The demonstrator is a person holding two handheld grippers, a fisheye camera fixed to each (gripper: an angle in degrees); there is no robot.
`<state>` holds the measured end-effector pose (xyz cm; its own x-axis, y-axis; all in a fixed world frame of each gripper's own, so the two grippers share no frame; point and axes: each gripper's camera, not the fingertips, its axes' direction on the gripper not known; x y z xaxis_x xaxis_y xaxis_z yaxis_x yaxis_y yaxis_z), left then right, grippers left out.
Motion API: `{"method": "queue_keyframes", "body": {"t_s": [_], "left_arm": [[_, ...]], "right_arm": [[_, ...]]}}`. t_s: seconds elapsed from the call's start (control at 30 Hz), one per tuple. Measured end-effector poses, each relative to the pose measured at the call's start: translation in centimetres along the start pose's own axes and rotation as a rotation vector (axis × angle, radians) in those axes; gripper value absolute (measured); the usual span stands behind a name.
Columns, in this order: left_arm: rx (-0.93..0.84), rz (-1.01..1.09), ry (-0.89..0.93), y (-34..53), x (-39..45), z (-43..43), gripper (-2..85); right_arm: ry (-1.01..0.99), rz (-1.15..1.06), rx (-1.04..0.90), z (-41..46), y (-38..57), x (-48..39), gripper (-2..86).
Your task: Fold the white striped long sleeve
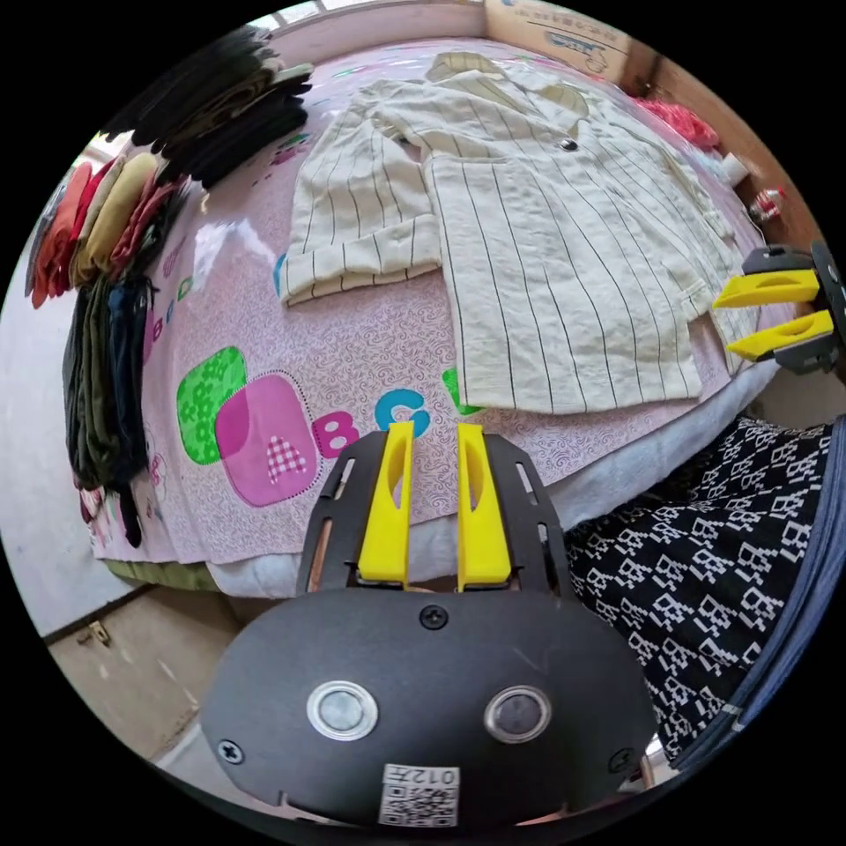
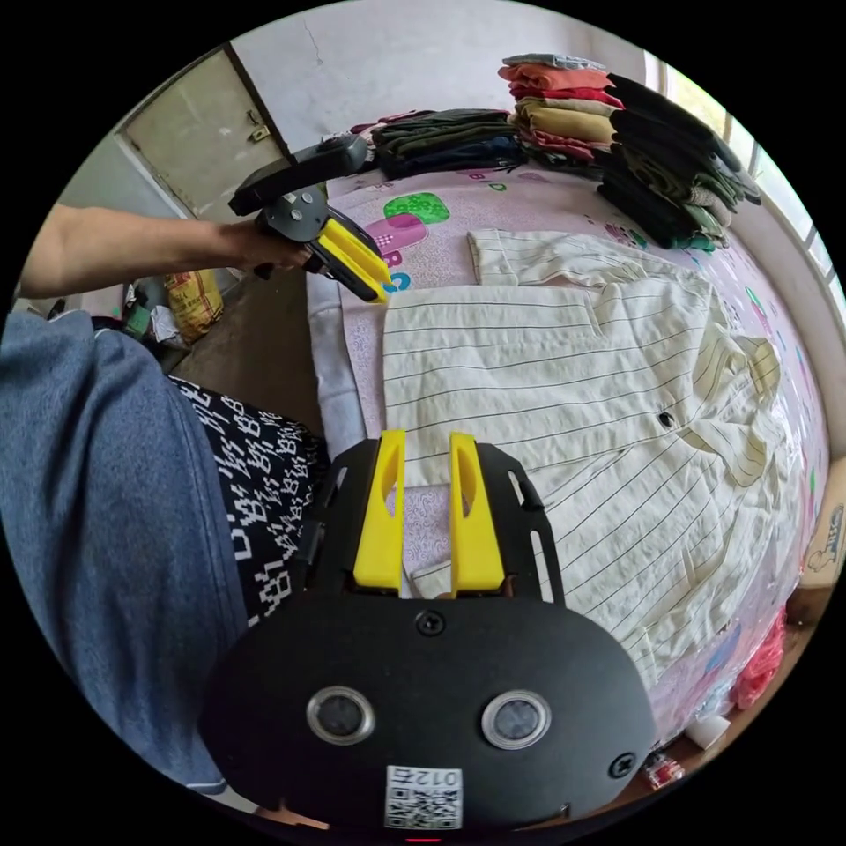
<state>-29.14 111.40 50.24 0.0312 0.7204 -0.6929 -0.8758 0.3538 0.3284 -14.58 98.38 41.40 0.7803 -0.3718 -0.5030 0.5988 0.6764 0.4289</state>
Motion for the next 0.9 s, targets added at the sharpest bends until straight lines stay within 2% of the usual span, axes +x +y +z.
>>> {"method": "queue_keyframes", "body": {"t_s": [0.13, 0.4, 0.5, 0.57, 0.7, 0.9], "left_arm": [[0.039, 0.111, 0.004, -0.3, -0.9, -0.1, 4.3], [0.108, 0.180, 0.232, -0.6, -4.3, -1.8, 3.6], [0.129, 0.196, 0.293, -0.8, -5.3, -2.8, 3.7], [0.162, 0.196, 0.352, -1.1, -6.1, -3.7, 4.0], [0.183, 0.167, 0.401, -1.4, -7.7, -4.4, 4.7], [0.150, 0.123, 0.301, 0.2, -8.4, -4.8, 8.1]], "right_arm": [[-0.043, 0.040, -0.022, 1.7, -1.2, -3.6, 10.8], [0.141, -0.095, -0.070, 8.9, -6.2, -13.9, 13.9], [0.185, -0.074, -0.082, 10.6, -7.3, -15.6, 11.9], [0.232, -0.050, -0.120, 11.7, -7.7, -15.9, 5.6], [0.142, -0.006, -0.078, 10.4, -7.3, -15.2, 1.7], [-0.024, 0.196, 0.010, 6.2, -5.7, -11.1, 0.6]]}}
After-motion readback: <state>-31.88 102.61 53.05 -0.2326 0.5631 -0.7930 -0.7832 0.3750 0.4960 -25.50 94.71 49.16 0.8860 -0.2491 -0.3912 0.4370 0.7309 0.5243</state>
